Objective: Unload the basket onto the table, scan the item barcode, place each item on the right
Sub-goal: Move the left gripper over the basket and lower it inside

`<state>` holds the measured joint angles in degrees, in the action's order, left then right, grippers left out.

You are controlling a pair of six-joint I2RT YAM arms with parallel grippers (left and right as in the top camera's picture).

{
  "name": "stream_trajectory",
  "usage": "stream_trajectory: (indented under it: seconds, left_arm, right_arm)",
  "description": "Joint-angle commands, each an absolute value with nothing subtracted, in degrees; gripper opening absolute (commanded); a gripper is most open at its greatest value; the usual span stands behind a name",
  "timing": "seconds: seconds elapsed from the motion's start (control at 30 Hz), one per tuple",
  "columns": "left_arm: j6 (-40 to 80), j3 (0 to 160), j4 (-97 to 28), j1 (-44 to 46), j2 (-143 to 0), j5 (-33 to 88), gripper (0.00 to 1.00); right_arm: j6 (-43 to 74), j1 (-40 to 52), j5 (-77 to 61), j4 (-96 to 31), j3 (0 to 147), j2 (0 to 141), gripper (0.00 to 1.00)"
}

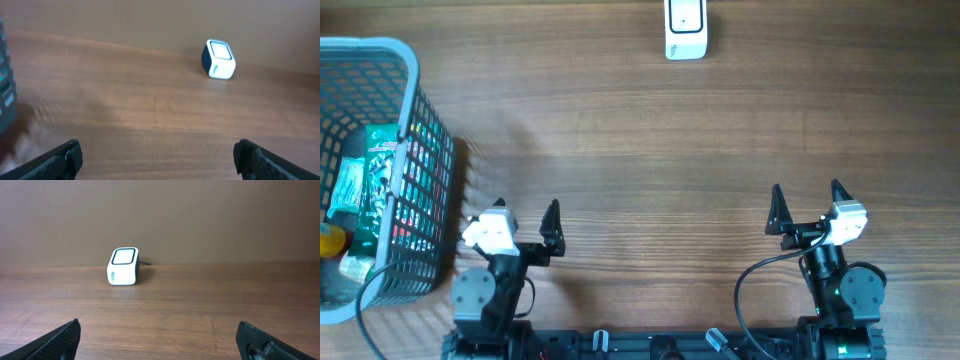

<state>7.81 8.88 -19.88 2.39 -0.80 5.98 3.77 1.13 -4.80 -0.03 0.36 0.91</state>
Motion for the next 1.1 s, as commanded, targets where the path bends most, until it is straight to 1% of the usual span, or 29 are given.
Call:
stream_trajectory:
  seconds: [0.0,0.1,0.23,0.43,0.57,0.77,0.83,0.93,1.07]
  left_arm:
    - [9.6,15.6,-23.1,2.0,-0.4,7.0,1.00]
    - [14.3,17.7,-24.6,2.0,-0.4,7.6,1.00]
    - [17.1,18.1,-25.0,2.0,-0.4,9.2,1.00]
    - [17.2,18.5,-25.6,2.0,-1.3,11.1,1.00]
    - [17.2,22.0,-26.1,2.0,-5.3,11.1,1.00]
    - [17.0,34.3,-28.8,2.0,-19.2,11.1,1.00]
    - [17.0,40.4,-33.0,2.0,-25.3,10.9,1.00]
    - [16.8,50.2,-43.4,2.0,-34.4,10.9,1.00]
    - [16.9,53.5,-49.8,2.0,-40.9,15.3,1.00]
  right_arm:
    - [3.2,0.9,-4.0,0.1,0.3,1.0,1.00]
    - [3.2,0.9,-4.0,0.1,0.3,1.0,1.00]
    - [3.2,0.9,-4.0,0.1,0.3,1.0,1.00]
    - [3.2,0.9,-4.0,0.1,0.3,1.0,1.00]
    - [3.2,0.9,-4.0,0.1,0.3,1.0,1.00]
    - [3.2,0.9,-4.0,0.1,0.3,1.0,1.00]
    - [3.2,0.9,-4.0,0.1,0.3,1.0,1.00]
    - [3.2,0.9,-4.0,0.1,0.3,1.0,1.00]
    - [3.1,0.9,-4.0,0.1,0.3,1.0,1.00]
